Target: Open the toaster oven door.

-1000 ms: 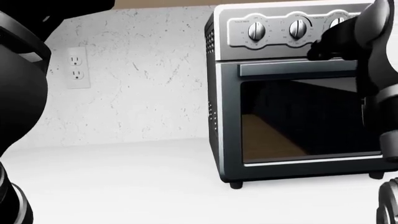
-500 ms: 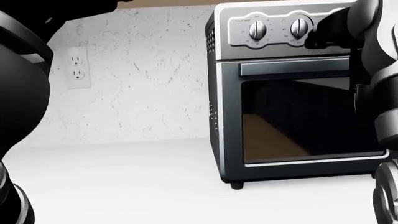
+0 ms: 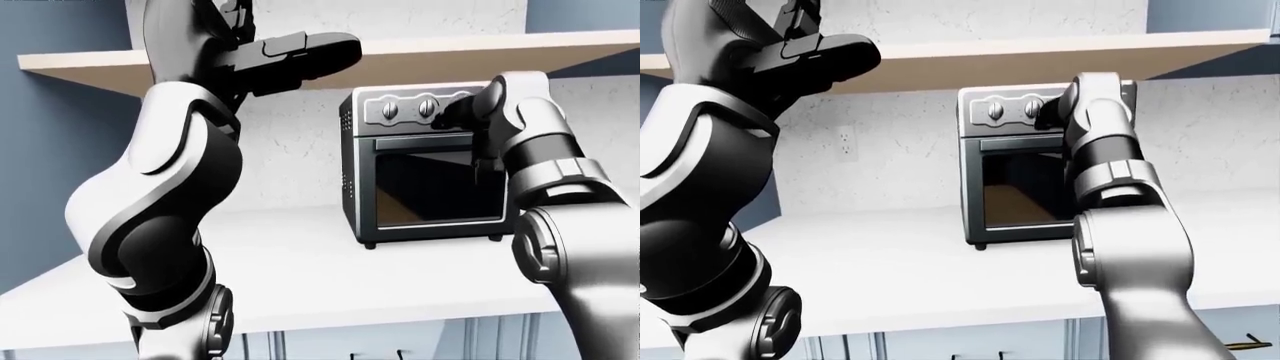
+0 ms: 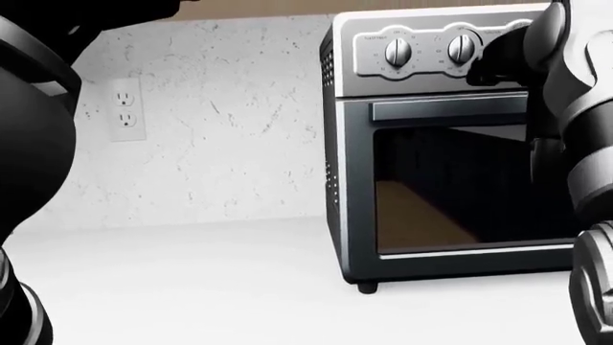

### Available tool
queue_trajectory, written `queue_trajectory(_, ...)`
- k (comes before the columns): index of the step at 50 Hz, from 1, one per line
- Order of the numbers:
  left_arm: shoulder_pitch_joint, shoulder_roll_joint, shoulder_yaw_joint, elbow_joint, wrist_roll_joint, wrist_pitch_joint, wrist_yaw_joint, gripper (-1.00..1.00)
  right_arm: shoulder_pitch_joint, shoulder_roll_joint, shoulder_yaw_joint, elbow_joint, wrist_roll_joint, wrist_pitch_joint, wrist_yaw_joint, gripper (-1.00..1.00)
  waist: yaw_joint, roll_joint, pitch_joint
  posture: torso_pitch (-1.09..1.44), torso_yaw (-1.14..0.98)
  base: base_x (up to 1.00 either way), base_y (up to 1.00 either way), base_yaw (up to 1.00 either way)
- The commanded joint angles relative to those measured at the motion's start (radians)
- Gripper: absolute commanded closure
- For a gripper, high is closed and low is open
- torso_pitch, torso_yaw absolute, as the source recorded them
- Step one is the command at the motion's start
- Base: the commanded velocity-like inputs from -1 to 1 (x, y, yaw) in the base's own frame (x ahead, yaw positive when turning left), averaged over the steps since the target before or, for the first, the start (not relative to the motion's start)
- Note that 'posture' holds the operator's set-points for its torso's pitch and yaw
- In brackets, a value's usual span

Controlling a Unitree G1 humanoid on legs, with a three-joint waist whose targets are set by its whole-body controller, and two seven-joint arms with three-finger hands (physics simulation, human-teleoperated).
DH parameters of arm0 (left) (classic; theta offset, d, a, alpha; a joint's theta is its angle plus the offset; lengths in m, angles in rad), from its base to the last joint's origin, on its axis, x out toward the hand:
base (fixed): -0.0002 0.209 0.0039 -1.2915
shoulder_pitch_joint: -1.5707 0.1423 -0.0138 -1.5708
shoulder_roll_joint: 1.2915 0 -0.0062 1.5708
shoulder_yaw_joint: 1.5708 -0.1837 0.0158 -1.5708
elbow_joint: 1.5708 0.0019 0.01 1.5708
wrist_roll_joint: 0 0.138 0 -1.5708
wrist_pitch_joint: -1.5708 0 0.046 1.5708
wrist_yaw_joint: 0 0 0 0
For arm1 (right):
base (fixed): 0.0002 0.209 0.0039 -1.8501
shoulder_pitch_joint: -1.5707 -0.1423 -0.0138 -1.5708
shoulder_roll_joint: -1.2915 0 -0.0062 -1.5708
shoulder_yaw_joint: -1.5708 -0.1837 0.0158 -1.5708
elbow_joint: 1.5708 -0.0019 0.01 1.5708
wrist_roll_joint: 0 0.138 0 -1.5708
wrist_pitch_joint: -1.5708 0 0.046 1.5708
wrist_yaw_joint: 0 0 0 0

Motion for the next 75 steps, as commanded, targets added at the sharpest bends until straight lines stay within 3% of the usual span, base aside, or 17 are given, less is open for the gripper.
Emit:
queue_trajectory(1,-0.025,0.005,0.009,0.008,0.009,-0.013,-0.001,-1.0,-0.034,-0.002,0.0,-0.024,0.002,0.002,-0.027,-1.0,0.0,-0.006,0.002,-1.01,0.0,0.0,0.0,0.0)
queue_trajectory(29,-0.022,-0.001,0.009,0.005,0.015,-0.013,-0.008,-1.0,-0.065,0.027,0.021,0.064,0.001,0.015,-0.078,-1.0,-0.005,-0.001,0.002,-1.01,0.0,0.0,0.0,0.0)
queue_trajectory(57,-0.021,-0.004,0.007,0.002,0.019,-0.011,-0.009,-1.0,-0.095,0.051,0.014,0.134,0.005,0.063,-0.24,-1.0,0.007,-0.002,0.001,-1.01,0.0,0.0,0.0,0.0)
queue_trajectory(75,-0.023,-0.004,0.008,0.009,0.023,-0.015,-0.016,-1.0,-0.074,0.065,0.015,0.148,0.004,0.072,-0.241,-1.0,0.009,-0.001,0.001,-1.01,0.0,0.0,0.0,0.0)
